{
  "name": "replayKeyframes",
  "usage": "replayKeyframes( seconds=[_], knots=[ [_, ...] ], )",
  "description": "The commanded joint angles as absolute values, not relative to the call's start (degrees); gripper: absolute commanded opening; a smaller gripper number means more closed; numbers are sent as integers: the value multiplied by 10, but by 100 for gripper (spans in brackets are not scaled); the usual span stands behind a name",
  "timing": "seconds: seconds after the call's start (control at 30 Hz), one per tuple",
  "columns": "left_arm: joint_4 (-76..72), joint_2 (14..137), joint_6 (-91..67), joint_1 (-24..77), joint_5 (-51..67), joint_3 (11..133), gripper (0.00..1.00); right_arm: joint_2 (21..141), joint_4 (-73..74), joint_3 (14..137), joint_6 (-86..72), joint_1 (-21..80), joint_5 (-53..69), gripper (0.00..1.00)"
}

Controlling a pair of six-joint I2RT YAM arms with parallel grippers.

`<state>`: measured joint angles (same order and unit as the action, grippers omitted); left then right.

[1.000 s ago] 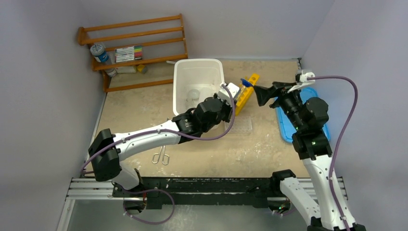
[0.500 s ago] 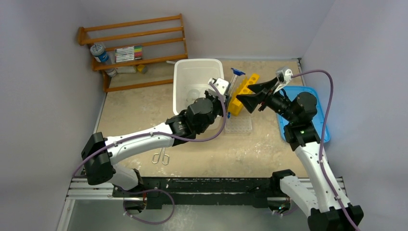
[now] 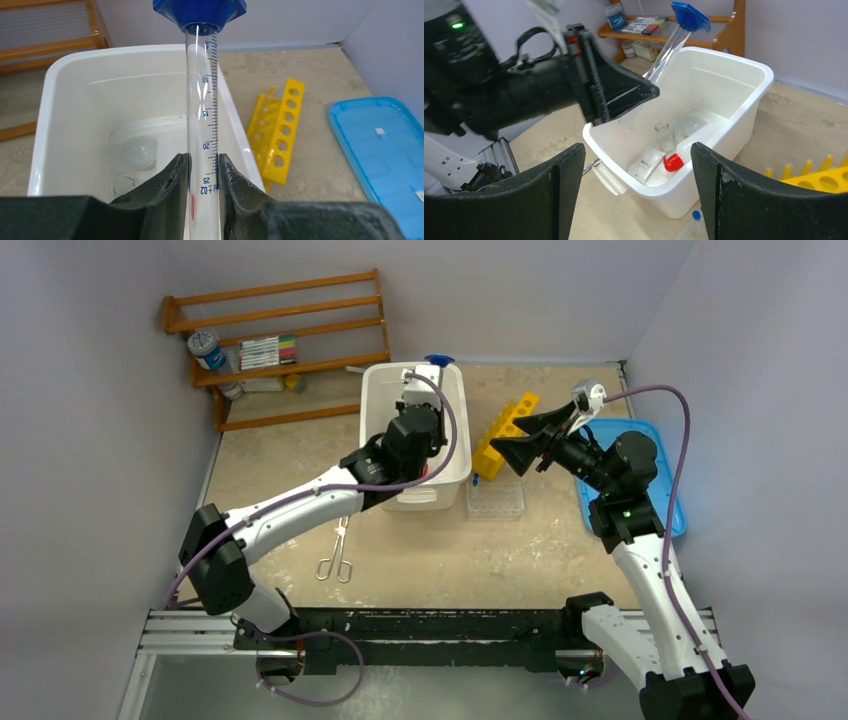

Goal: Organize the chemistry lab equipment

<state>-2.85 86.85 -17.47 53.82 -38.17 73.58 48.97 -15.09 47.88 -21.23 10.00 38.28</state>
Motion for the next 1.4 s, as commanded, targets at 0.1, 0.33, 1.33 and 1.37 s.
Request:
replayKeyframes(
  seconds=[0.1, 0.33, 1.33, 1.37],
  knots=[
    [86, 943, -270, 474, -362, 823, 13, 487, -140, 493, -187, 98, 358, 80],
    [98, 1022, -304, 461, -336, 852, 13, 493, -113, 497, -160, 98, 330, 81],
    [168, 1236, -384, 415, -234, 958, 12, 503, -79, 495, -118, 98, 280, 82],
    [170, 1238, -383, 415, -233, 959, 12, 503, -78, 495, -118, 98, 280, 82]
  ],
)
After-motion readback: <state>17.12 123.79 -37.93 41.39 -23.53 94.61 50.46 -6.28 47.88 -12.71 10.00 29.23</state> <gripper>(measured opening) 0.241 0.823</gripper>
